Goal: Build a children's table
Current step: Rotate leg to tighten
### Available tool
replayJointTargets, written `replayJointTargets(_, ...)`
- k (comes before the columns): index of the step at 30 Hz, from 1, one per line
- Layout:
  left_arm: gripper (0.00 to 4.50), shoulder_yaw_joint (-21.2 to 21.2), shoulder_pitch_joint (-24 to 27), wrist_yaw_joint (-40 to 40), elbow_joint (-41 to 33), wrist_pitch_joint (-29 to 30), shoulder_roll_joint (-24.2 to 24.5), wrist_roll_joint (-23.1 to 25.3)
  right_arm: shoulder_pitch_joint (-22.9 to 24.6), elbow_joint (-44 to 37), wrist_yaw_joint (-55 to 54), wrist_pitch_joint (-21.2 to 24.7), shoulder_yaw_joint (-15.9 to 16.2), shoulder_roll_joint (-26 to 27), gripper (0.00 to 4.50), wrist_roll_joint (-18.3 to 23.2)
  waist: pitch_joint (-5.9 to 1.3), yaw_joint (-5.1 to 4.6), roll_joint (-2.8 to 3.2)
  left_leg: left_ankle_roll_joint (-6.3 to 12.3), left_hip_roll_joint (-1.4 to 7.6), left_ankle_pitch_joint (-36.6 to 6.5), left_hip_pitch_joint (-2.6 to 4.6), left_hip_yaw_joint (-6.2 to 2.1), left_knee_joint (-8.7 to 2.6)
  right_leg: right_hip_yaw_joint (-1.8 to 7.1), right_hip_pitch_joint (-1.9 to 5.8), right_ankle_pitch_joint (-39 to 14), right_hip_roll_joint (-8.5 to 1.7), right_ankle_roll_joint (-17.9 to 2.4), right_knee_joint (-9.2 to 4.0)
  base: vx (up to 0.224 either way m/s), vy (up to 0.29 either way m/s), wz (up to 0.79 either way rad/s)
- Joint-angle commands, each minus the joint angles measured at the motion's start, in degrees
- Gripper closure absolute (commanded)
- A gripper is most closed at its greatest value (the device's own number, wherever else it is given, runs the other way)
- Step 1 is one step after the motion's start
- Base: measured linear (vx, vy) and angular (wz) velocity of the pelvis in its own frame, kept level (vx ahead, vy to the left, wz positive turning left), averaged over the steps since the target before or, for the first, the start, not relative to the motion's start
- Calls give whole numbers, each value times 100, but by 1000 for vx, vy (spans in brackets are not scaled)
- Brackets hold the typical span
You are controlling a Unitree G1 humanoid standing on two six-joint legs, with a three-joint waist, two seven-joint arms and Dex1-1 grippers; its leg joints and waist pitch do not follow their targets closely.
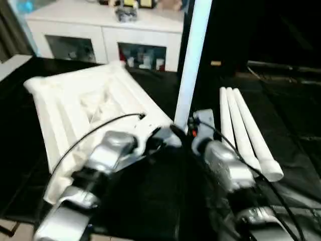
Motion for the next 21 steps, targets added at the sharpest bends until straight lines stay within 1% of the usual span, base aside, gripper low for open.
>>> replayJointTargets(1,450,58,-412,157,-138,-156,-276,-54,111,177,106,180,316,310,139,-68,-382,41,57,320,100,-1120,-63,-15,-376,317,300,-2573,-529,-12,-531,0,0,0)
replayJointTargets(2,450,57,-419,151,-125,-155,-276,-44,117,164,95,179,276,307,125,-56,-397,61,69,355,112,-939,-83,-10,-384,348,304,-2379,-532,-85,-494,0,0,0)
replayJointTargets(3,450,40,-414,112,-125,-191,-249,-29,137,131,111,161,252,277,125,-53,-416,68,63,368,119,-814,-101,-13,-385,368,319,-2209,-539,-141,-457,0,0,0)
replayJointTargets(4,450,20,-416,73,-101,-235,-210,-3,160,102,115,128,204,237,119,-76,-435,91,68,402,139,-550,-145,-20,-380,408,331,-1834,-545,-270,-373,0,0,0)
replayJointTargets(5,450,20,-416,73,-101,-235,-210,-3,160,102,115,128,204,237,105,-76,-444,111,69,442,151,-380,-153,-11,-369,437,320,-1540,-554,-405,-321,0,0,0)
replayJointTargets(6,450,-24,-406,-25,-72,-345,-125,28,210,17,198,81,157,155,105,-78,-442,110,67,457,155,-330,-157,-12,-368,446,318,-1443,-552,-468,-295,0,0,0)
replayJointTargets(7,450,-102,-351,-224,-56,-535,55,61,317,-182,394,12,124,-31,89,7,-448,126,74,499,155,-282,-167,-8,-362,458,330,-1317,-558,-537,-276,0,0,0)
replayJointTargets(8,450,-141,-303,-390,-62,-617,179,58,400,-346,589,4,108,-173,81,101,-478,148,73,567,163,-144,-175,-10,-348,473,342,-1049,-546,-570,-224,0,0,0)
replayJointTargets(9,450,-141,-303,-390,-62,-617,179,58,400,-346,589,4,108,-173,73,101,-481,167,68,614,161,-58,-192,-13,-338,478,347,-898,-553,-606,-199,0,0,0)
replayJointTargets(10,450,-136,-283,-448,-71,-582,219,39,434,-416,675,24,105,-233,73,130,-480,175,71,654,161,26,-207,-2,-330,483,332,-773,-549,-682,-182,0,0,0)
replayJointTargets(11,450,-143,-218,-647,-102,-718,352,-11,525,-593,944,8,122,-457,64,167,-475,196,59,673,147,21,-229,7,-317,489,335,-777,-551,-667,-173,0,0,0)
replayJointTargets(12,450,-143,-215,-655,-103,-724,357,-14,528,-599,955,6,123,-466,53,168,-466,193,57,668,153,-25,-224,8,-327,482,330,-868,-547,-652,-183,0,0,0)
replayJointTargets(13,450,-162,-186,-759,-127,-834,411,-35,555,-654,1058,-5,125,-544,42,189,-442,199,71,648,147,-195,-206,25,-329,474,304,-1168,-548,-613,-237,0,0,0)
replayJointTargets(14,450,-184,-92,-1053,-236,-852,562,-120,631,-872,1479,45,129,-810,28,312,-424,217,60,615,133,-370,-196,37,-334,463,314,-1501,-539,-518,-288,0,0,0)
replayJointTargets(15,450,-197,-47,-1236,-269,-939,640,-158,669,-1002,1723,79,135,-966,28,367,-424,248,53,594,154,-421,-186,41,-340,479,302,-1630,-547,-440,-293,0,0,0)
replayJointTargets(16,450,-213,-10,-1389,-291,-956,716,-183,703,-1122,1979,109,156,-1119,21,420,-412,257,46,578,154,-439,-182,46,-345,481,290,-1703,-539,-410,-304,0,0,0)
replayJointTargets(17,450,-254,32,-1579,-302,-1101,811,-188,737,-1241,2273,118,191,-1280,12,475,-408,290,54,554,154,-516,-158,53,-347,470,274,-1857,-531,-351,-323,0,0,0)
replayJointTargets(18,450,-291,78,-1797,-328,-1246,894,-220,762,-1337,2547,134,227,-1427,5,529,-402,301,53,546,145,-550,-161,56,-350,468,273,-1933,-532,-319,-337,0,0,0)
replayJointTargets(19,450,-314,104,-1935,-341,-1341,943,-240,774,-1390,2719,139,247,-1515,5,561,-398,318,28,538,131,-598,-162,57,-354,459,286,-2079,-528,-221,-354,0,0,0)
replayJointTargets(20,450,-313,124,-2040,-364,-1292,980,-279,785,-1452,2903,169,271,-1602,5,608,-392,324,35,516,147,-603,-154,61,-356,464,266,-2131,-531,-199,-356,0,0,0)
replayJointTargets(21,450,-343,153,-2232,-385,-1366,1063,-308,787,-1529,3180,238,322,-1739,5,672,-390,343,33,508,149,-639,-124,60,-359,458,247,-2219,-531,-194,-370,0,0,0)
